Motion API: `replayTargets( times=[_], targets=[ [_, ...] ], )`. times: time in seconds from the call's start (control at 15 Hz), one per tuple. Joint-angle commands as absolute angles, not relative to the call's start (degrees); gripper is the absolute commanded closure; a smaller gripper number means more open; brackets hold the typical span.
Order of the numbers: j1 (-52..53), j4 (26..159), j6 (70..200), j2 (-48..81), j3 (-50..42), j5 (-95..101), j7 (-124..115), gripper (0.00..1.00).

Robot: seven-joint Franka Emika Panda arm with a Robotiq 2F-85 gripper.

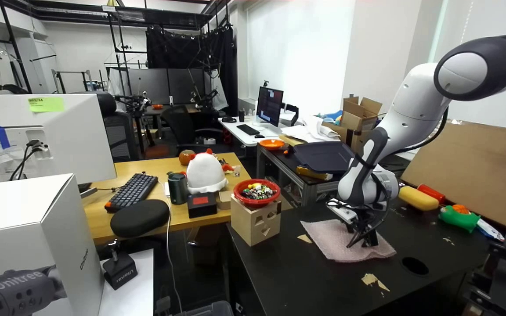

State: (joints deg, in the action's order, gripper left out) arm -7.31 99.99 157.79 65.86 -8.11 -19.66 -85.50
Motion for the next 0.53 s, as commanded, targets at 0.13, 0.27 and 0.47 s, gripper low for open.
replayTargets(
  times=[0.13, 0.27, 0.47],
  targets=[
    [-11.8, 95.4, 158.6, 70.1, -4.4, -23.2, -82.5, 0.00],
    [-12.1, 96.2, 158.0, 69.1, -4.3, -23.2, -81.5, 0.00],
    [-11.0, 98.5, 157.0, 66.6, -5.5, -22.2, -79.7, 0.00]
  ],
)
